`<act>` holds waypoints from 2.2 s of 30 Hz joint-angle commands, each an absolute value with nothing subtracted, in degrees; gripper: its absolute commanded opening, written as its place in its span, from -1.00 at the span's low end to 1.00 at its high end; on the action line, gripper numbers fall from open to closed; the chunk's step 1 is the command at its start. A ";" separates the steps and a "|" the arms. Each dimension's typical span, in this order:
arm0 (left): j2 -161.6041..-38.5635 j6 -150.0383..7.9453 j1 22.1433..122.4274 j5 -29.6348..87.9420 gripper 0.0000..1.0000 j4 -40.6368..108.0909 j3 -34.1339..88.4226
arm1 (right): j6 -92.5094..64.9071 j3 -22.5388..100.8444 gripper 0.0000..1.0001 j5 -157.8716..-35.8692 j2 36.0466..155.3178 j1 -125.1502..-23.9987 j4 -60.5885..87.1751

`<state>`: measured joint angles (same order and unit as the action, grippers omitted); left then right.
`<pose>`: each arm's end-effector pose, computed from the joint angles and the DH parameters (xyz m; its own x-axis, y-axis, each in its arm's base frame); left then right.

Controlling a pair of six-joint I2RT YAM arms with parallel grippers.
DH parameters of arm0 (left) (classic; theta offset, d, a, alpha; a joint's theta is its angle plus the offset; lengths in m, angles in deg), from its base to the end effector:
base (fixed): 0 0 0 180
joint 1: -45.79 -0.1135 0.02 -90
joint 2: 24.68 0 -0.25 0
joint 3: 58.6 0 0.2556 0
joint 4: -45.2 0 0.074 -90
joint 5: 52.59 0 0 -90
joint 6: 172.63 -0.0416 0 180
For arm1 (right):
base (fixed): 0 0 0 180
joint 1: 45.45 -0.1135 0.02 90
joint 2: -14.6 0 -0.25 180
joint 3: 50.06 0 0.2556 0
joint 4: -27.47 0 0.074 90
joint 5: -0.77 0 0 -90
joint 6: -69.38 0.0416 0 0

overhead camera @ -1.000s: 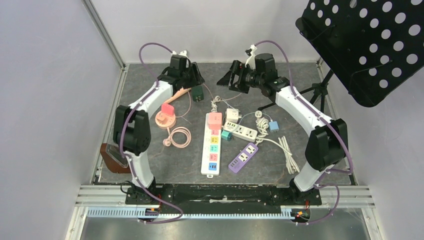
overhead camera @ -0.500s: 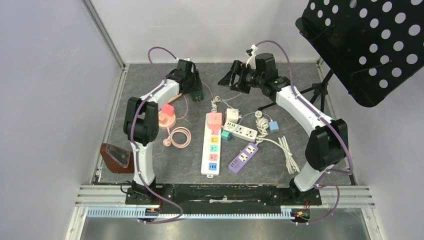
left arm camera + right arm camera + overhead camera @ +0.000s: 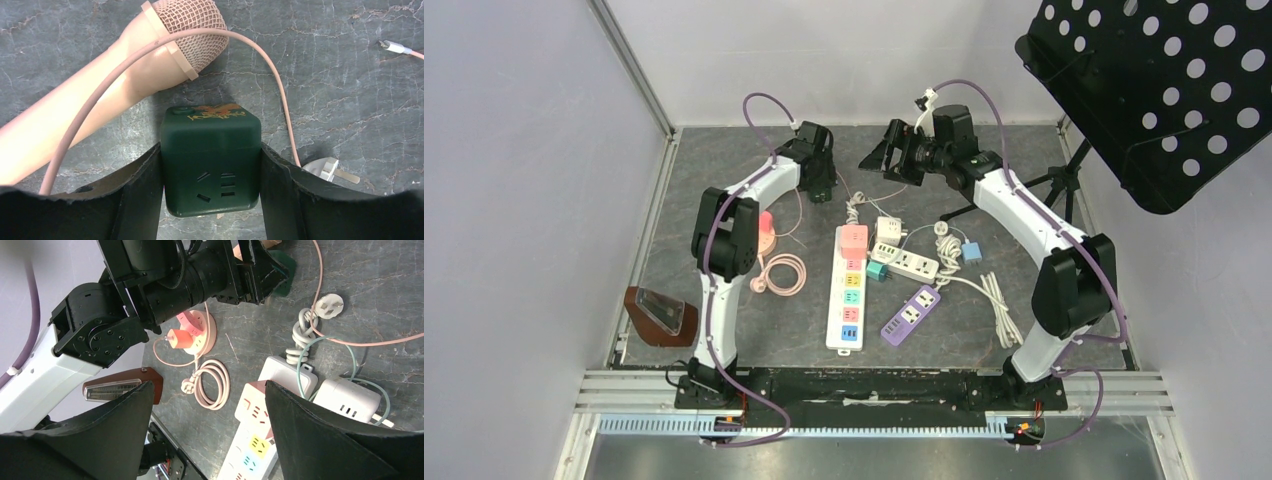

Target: Insert the plug

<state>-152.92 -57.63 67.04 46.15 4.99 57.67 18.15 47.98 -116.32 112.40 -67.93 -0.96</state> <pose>0.4640 -0.1736 0.1659 -0.7819 -0.1441 -0.6065 -0.0652 0.9865 -0.1504 0.3692 0.1733 0.3098 -0.7857 0.2782 -0.5525 -0.2812 0.6348 0.7196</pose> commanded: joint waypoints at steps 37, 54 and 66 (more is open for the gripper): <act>-88.13 -101.98 73.02 -8.00 -0.95 41.10 9.55 | -2.59 51.63 0.96 -103.04 96.65 -82.81 -12.64; -86.29 -104.73 74.35 -4.86 -0.93 40.15 8.76 | 8.24 48.16 -0.01 -107.86 99.53 -85.65 -11.47; -82.34 -94.07 74.57 3.98 0.57 42.78 5.43 | 0.75 46.46 -1.00 -98.42 94.19 -81.81 -19.69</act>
